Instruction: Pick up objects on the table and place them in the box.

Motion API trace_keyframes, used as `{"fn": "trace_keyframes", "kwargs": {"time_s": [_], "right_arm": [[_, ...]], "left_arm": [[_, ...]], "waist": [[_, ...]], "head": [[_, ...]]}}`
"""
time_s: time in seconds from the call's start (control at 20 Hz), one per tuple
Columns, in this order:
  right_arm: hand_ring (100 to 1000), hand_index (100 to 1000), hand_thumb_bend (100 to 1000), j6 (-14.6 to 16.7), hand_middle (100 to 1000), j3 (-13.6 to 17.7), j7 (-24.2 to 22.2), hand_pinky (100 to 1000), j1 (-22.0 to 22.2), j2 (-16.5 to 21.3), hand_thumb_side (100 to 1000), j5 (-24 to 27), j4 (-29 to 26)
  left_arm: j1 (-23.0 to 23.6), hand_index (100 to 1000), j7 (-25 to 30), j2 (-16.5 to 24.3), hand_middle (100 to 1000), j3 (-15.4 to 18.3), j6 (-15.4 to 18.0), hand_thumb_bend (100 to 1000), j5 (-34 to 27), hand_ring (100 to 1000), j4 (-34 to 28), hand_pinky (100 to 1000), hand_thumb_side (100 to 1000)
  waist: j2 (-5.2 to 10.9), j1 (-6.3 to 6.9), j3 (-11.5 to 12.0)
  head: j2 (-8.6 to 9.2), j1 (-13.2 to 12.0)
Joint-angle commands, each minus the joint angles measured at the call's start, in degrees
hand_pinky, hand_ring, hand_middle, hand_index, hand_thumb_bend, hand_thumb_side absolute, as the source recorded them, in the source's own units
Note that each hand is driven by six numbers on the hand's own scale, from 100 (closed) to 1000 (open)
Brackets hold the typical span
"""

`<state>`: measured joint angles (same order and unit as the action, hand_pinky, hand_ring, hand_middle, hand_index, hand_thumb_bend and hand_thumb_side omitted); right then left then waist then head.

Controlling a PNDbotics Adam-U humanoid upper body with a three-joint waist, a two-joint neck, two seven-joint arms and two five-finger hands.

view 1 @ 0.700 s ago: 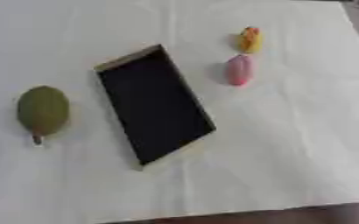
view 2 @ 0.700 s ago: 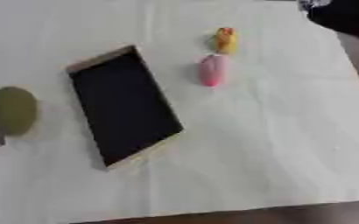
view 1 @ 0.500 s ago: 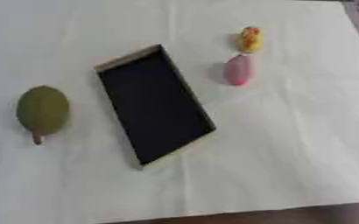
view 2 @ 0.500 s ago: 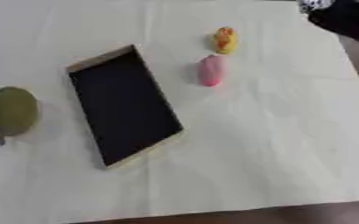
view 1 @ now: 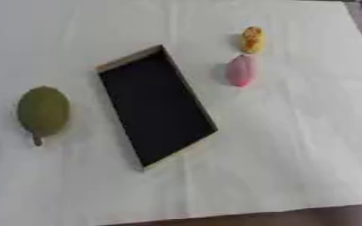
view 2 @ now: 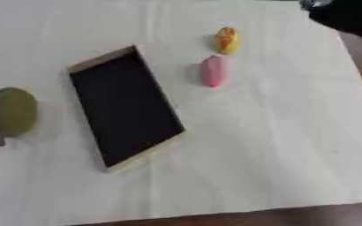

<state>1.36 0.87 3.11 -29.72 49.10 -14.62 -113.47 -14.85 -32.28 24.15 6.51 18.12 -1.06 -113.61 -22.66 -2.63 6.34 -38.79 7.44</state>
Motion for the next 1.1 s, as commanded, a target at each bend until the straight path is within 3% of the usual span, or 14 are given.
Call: {"fn": "trace_keyframes", "kwargs": {"time_s": [0.05,0.25,0.5,0.85,1.1], "right_arm": [[770,831,100,-0.90,708,-1.35,-3.99,888,-2.22,3.94,315,-3.06,-1.12],[780,834,100,-2.36,719,-3.74,-10.98,891,-4.70,5.56,327,-7.18,-1.12],[787,835,113,-5.15,727,-6.68,-18.68,892,-7.11,6.96,344,-8.54,-1.12],[795,825,181,-6.78,715,-9.26,-25.63,892,-10.12,6.60,317,-10.30,-0.93],[797,819,190,-6.39,714,-11.13,-29.91,893,-13.58,4.89,326,-11.39,2.11]], "left_arm": [[-0.41,826,0.28,0.90,808,0.26,-0.05,506,-0.35,791,-0.98,688,653],[-0.46,826,0.52,1.06,809,0.08,-0.11,505,-0.45,792,-0.98,688,654],[-0.45,826,0.79,1.24,809,-0.13,-0.20,505,-0.60,792,-0.98,687,654],[-0.42,826,1.03,1.34,810,-0.27,-0.28,504,-0.76,793,-0.98,688,655],[-0.40,826,1.38,1.36,810,-0.47,-0.45,503,-0.96,794,-0.98,688,655]], "waist": [[1.34,0.01,0.17],[1.37,-0.14,0.43],[1.53,-0.40,0.63],[1.82,-0.58,0.77],[2.21,-0.72,0.81]], "head": [[-0.28,0.34],[-0.39,0.55],[-0.35,0.81],[-0.40,0.99],[-0.58,1.07]]}}
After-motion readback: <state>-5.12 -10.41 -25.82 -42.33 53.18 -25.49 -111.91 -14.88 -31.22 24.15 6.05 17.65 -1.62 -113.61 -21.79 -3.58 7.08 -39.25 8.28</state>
